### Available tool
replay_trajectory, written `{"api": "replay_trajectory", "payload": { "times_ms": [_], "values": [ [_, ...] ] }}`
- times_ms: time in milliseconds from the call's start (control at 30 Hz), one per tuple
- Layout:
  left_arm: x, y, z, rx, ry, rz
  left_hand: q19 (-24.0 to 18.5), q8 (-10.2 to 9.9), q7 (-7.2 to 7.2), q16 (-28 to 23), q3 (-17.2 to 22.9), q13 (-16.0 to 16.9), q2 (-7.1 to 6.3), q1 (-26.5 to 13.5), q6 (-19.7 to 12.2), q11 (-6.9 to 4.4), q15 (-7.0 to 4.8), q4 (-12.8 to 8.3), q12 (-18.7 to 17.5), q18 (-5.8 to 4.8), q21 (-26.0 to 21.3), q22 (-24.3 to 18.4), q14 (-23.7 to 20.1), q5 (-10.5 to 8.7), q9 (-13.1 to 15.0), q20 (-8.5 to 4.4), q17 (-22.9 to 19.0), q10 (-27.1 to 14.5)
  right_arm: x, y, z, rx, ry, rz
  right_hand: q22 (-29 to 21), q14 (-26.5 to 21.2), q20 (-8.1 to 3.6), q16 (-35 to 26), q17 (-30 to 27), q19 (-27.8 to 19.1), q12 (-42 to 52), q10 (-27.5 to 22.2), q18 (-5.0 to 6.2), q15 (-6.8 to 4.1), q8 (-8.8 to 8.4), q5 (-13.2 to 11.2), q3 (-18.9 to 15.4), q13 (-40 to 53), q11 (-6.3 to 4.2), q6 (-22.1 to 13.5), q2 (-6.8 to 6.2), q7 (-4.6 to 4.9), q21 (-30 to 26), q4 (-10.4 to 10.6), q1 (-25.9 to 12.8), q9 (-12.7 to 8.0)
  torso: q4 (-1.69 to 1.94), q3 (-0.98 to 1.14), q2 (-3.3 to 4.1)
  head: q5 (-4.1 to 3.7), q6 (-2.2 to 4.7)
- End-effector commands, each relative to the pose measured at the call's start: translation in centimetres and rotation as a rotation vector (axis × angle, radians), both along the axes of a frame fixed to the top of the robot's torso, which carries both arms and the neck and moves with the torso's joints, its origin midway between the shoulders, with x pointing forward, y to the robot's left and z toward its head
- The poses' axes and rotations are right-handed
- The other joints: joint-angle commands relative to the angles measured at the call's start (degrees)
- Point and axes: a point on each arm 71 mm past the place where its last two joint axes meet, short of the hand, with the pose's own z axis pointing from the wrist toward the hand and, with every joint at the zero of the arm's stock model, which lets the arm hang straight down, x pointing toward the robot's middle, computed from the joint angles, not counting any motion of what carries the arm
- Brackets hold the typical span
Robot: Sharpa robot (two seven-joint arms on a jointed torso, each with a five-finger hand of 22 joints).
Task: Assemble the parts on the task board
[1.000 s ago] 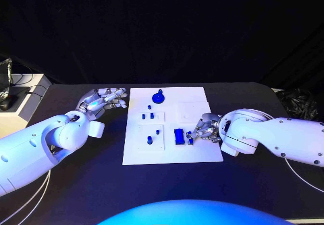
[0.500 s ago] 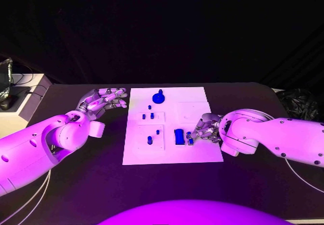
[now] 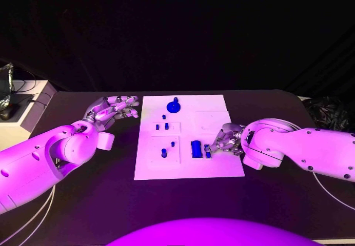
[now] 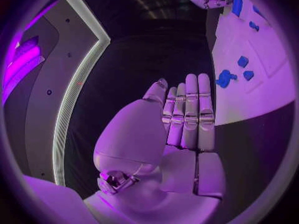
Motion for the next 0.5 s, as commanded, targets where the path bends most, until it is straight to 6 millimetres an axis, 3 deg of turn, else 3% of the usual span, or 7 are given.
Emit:
{"api": "replay_trajectory", "payload": {
  "times_ms": [33,367,433,500],
  "values": [
    [-0.07,-0.21,0.09,-0.012,-0.005,-0.015,0.2,-0.2,-0.05,-0.2,0.0,0.1,-0.03,-0.4,-0.3,-0.01,0.22,0.2,-0.1,-0.10,-0.4,-0.1,-0.2,0.11,0.1,-0.03,0.0,-0.3,-0.14,0.18,-0.07,-0.006,0.009,0.027,8.1,0.2,-0.27,-0.3,0.0,3.0,-0.3,-0.1,-0.34,-0.13,-0.16,-0.9,-0.7,0.0,-0.09,0.1,0.25,0.30,-0.3,0.2,-0.3,-0.1,0.02,0.00,0.01,0.00,-0.01],
    [-0.08,-0.18,0.09,-0.012,-0.005,-0.014,0.2,-0.2,-0.05,-0.2,0.0,0.1,-0.03,-0.4,-0.3,-0.01,0.22,0.2,-0.1,-0.10,-0.4,-0.1,-0.2,0.11,0.1,-0.03,0.0,-0.3,-0.13,0.24,0.08,0.012,-0.009,0.022,8.1,0.2,-0.26,-0.3,0.0,3.0,-0.3,0.0,-0.34,-0.13,-0.11,-1.5,-1.3,0.0,-0.10,0.2,0.24,0.27,-0.2,1.2,-0.4,0.0,0.02,-0.03,-0.02,-0.02,0.07],
    [-0.08,-0.19,0.09,-0.012,-0.005,-0.014,0.2,-0.2,-0.05,-0.2,0.0,0.1,-0.03,-0.4,-0.3,-0.01,0.22,0.2,-0.1,-0.10,-0.4,-0.1,-0.2,0.11,0.1,-0.03,0.0,-0.3,-0.17,0.12,0.12,0.016,-0.012,0.026,8.1,0.2,-0.28,-0.3,0.0,3.0,-0.2,0.0,-0.35,-0.16,-0.04,-2.0,-1.1,0.0,-0.10,0.2,0.15,0.27,-0.2,0.2,0.7,0.0,0.04,-0.04,-0.04,-0.03,0.09],
    [-0.08,-0.18,0.09,-0.011,-0.004,-0.014,0.3,-0.2,-0.06,-0.2,0.0,0.1,-0.04,-0.3,-0.3,-0.02,0.22,0.2,0.0,-0.09,-0.4,-0.2,-0.2,0.12,0.1,-0.03,-0.1,-0.2,-0.24,0.00,0.14,0.018,-0.010,0.035,8.1,0.2,-0.29,-0.3,0.0,3.0,-0.2,0.0,-0.35,-0.19,0.07,-4.7,-0.8,0.0,-0.13,0.3,-0.15,0.21,-0.2,-1.4,2.3,0.2,0.06,-0.03,-0.04,-0.04,0.07]
  ]
}}
